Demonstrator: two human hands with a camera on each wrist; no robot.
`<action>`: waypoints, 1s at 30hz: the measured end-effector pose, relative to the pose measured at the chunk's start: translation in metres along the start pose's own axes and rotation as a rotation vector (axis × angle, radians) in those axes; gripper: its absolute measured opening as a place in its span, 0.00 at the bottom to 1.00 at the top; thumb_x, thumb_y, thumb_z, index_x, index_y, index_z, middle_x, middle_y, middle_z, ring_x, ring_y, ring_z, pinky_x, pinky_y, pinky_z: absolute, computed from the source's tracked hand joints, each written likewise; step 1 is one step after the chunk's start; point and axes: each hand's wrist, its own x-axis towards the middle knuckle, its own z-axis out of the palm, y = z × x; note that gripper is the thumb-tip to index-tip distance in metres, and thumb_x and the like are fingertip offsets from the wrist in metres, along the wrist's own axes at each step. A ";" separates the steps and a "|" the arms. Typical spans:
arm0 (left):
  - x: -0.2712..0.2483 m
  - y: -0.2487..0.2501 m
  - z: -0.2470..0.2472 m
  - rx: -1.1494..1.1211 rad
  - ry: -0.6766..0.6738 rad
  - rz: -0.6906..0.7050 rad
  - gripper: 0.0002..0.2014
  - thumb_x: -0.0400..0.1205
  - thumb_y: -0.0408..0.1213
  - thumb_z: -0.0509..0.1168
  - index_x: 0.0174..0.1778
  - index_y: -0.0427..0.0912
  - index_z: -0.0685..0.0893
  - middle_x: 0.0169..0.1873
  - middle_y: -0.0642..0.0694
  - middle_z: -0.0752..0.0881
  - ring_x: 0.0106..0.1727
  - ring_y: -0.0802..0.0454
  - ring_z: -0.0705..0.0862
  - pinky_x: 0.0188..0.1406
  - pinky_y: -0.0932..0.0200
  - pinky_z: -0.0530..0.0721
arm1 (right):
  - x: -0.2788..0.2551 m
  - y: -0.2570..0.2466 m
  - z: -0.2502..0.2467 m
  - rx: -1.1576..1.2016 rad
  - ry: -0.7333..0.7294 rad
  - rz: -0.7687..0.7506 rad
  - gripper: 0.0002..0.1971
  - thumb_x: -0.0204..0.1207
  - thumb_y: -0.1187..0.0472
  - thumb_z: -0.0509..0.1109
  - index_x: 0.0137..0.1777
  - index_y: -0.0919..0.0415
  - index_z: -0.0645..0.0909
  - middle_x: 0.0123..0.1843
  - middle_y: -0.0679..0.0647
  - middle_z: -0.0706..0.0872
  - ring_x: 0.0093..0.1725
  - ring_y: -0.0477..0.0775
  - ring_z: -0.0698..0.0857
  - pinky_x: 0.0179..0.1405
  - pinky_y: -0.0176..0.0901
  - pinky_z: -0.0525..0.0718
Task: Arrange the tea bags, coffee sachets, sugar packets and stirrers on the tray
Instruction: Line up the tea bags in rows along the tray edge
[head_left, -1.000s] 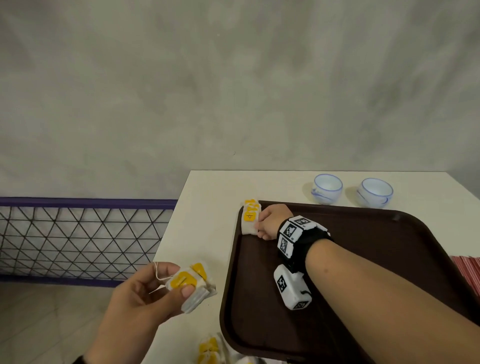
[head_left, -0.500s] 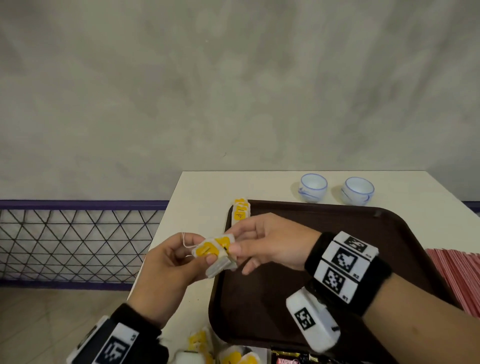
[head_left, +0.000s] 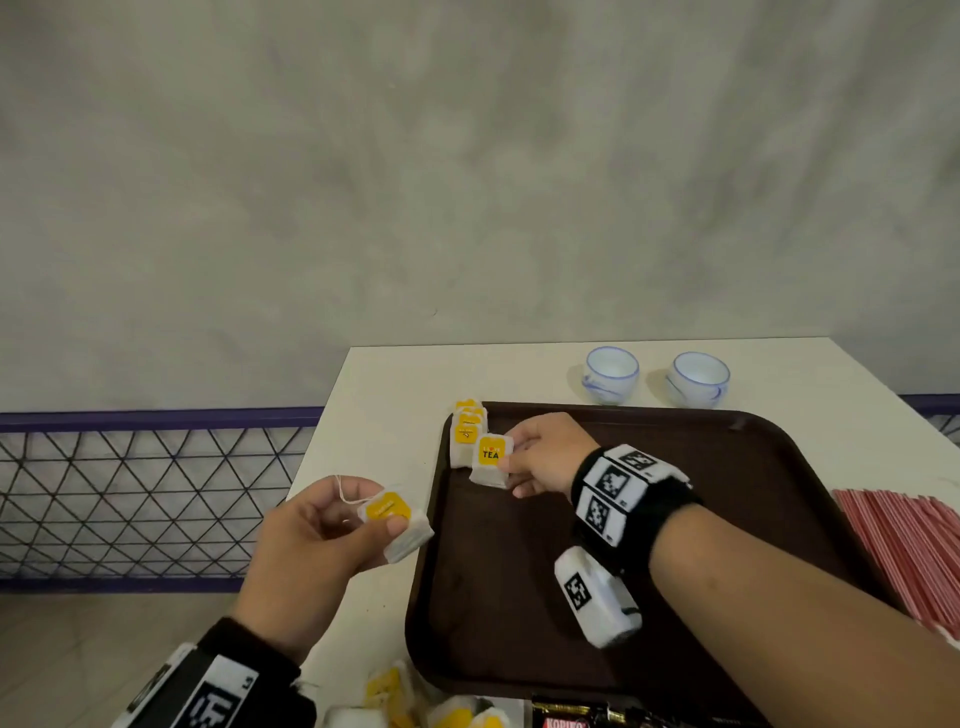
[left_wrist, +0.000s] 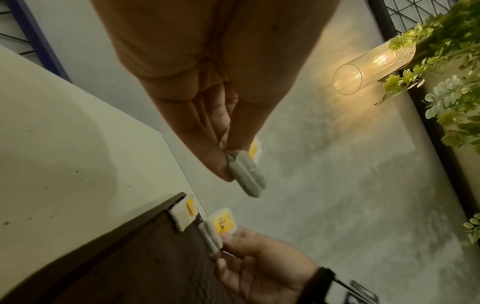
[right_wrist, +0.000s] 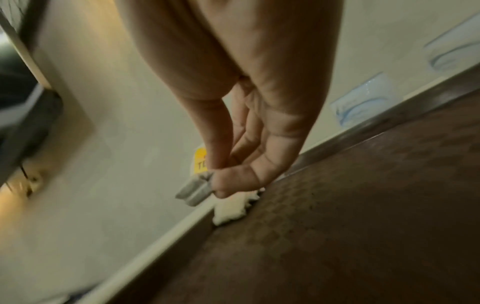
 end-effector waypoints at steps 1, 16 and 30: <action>0.000 -0.001 -0.002 -0.001 -0.007 -0.009 0.11 0.67 0.20 0.76 0.42 0.33 0.85 0.41 0.19 0.85 0.41 0.34 0.83 0.34 0.54 0.89 | 0.009 -0.001 0.005 -0.035 0.017 0.022 0.11 0.75 0.75 0.70 0.38 0.59 0.79 0.34 0.59 0.84 0.31 0.51 0.84 0.31 0.41 0.87; 0.006 -0.007 -0.002 0.022 -0.066 -0.005 0.10 0.70 0.19 0.72 0.44 0.31 0.84 0.38 0.25 0.87 0.40 0.33 0.86 0.30 0.56 0.89 | 0.040 -0.008 0.031 -0.282 0.263 -0.028 0.17 0.68 0.65 0.80 0.32 0.55 0.71 0.44 0.59 0.87 0.49 0.63 0.90 0.52 0.57 0.89; 0.008 -0.004 0.026 0.023 -0.039 0.001 0.15 0.65 0.22 0.77 0.45 0.33 0.83 0.32 0.36 0.88 0.33 0.45 0.88 0.27 0.54 0.88 | -0.044 -0.006 0.021 0.038 -0.293 -0.331 0.10 0.69 0.73 0.78 0.40 0.57 0.85 0.42 0.73 0.86 0.34 0.60 0.82 0.33 0.40 0.82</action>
